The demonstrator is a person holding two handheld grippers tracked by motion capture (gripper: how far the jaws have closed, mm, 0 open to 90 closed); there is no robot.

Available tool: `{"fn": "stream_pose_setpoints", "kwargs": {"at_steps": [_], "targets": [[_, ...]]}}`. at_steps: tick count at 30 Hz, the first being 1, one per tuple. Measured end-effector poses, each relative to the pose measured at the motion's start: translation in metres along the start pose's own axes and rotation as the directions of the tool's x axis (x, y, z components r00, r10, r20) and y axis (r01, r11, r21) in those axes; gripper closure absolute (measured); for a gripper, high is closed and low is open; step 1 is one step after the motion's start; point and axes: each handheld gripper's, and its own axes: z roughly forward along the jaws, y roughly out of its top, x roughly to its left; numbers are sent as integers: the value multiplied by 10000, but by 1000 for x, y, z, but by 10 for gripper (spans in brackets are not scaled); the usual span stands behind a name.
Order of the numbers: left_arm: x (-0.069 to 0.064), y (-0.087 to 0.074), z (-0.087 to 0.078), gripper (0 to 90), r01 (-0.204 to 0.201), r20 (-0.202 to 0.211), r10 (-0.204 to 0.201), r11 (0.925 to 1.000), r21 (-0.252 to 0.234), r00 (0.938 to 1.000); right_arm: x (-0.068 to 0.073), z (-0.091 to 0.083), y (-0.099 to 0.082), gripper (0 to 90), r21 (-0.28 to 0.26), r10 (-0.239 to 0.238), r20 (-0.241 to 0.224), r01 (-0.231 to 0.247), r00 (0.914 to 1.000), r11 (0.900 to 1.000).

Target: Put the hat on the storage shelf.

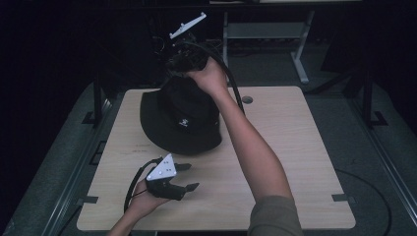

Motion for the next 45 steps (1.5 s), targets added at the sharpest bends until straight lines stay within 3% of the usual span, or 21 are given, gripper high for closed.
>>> {"fn": "stream_pose_setpoints", "kwargs": {"at_steps": [8, 9, 18, 29, 33, 37, 38, 44, 45], "targets": [[1, 0, -1, 323, 107, -18, -107, 9999, -60, 9999, -8, -9, -18, 486, -163, 544, -492, -552, 9973, 9983], [1, -1, -1, 321, 146, -5, -146, 9998, -101, 9999, -9, -13, -23, 461, -316, 828, -666, -850, 9943, 9959], [2, -3, -3, 316, 243, -56, -244, 9997, -53, 9997, -15, -34, -47, 392, -745, 1402, -999, -1479, 9851, 9862], [6, -4, -2, 297, 553, -16, -553, 9984, -90, 9985, -25, -59, -71, 320, -961, 1801, -1024, -1899, 9783, 9771], [6, -5, -1, 289, 566, -6, -566, 9984, -31, 9984, -26, -65, -78, 307, -1058, 1842, -947, -1939, 9783, 9753], [6, -5, 1, 277, 580, 14, -580, 9983, 14, 9983, -30, -73, -93, 296, -1159, 2147, -934, -2248, 9722, 9675], [7, -5, 1, 274, 432, 6, -432, 9990, 132, 9991, -31, -74, -96, 289, -1125, 2174, -912, -2270, 9718, 9674], [6, -6, 2, 263, 528, 29, -528, 9986, 82, 9986, -34, -77, -109, 278, -1059, 2309, -813, -2388, 9696, 9653], [6, -6, 2, 260, 543, 28, -543, 9985, 75, 9985, -34, -79, -113, 272, -1017, 2449, -859, -2530, 9657, 9621]]}}
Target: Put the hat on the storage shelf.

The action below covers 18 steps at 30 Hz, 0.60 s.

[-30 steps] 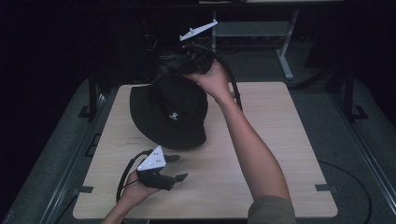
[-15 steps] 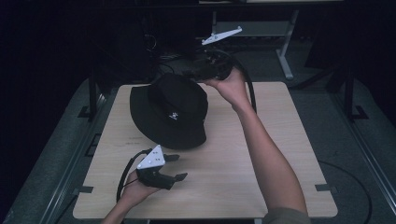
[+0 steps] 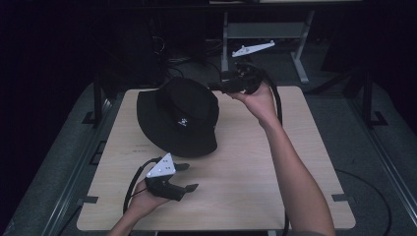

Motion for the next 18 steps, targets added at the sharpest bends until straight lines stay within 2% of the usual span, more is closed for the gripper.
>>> {"fn": "stream_pose_setpoints", "kwargs": {"at_steps": [4, 5, 14, 18], "targets": [[2, -1, -1, 254, 97, -26, -97, 10000, 20, 9999, -3, -3, -5, 255, 88, 157, -21, -157, 9999, 9998], [2, -2, -2, 251, 188, -43, -188, 9998, -12, 9998, -4, -6, -8, 256, -47, 168, 22, -168, 9999, 9998], [3, -2, -3, 242, 361, -49, -361, 9993, -75, 9993, -8, -16, -22, 240, -105, 389, 114, -388, 9992, 9992], [2, -2, -2, 239, 301, -57, -302, 9995, -73, 9995, -9, -22, -31, 238, 14, 558, 96, -558, 9984, 9984]]}}
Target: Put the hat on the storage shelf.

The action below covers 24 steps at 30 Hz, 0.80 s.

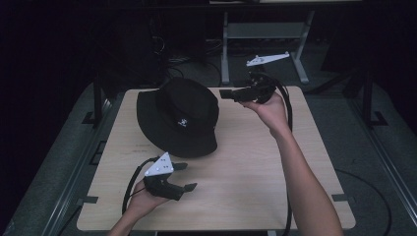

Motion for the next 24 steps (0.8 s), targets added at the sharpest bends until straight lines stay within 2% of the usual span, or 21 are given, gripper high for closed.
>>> {"fn": "stream_pose_setpoints", "kwargs": {"at_steps": [7, 12, 24], "targets": [[1, 0, -3, 233, 271, 152, -269, 9995, -153, 9995, -3, -11, -17, 227, 16, 184, 150, -184, 9997, 9998], [3, 1, -8, 232, 448, -8, -449, 9984, -344, 9990, -6, -19, -33, 221, 19, 352, 211, -353, 9992, 9994], [2, -2, -11, 225, 542, -133, -545, 9983, -211, 9984, -9, -35, -58, 204, -18, 621, 335, -621, 9975, 9981]]}}
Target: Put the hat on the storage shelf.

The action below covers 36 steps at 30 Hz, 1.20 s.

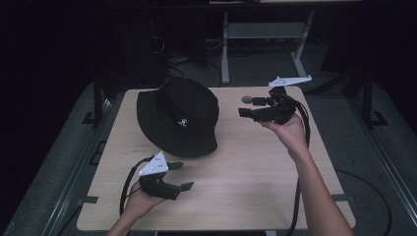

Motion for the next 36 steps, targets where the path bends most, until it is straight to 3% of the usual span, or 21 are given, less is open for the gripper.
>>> {"fn": "stream_pose_setpoints", "kwargs": {"at_steps": [36], "targets": [[-1, -3, 0, 213, 48, -198, -45, 9999, 112, 9998, -11, -33, -62, 174, 72, 511, 231, -513, 9984, 9987]]}}
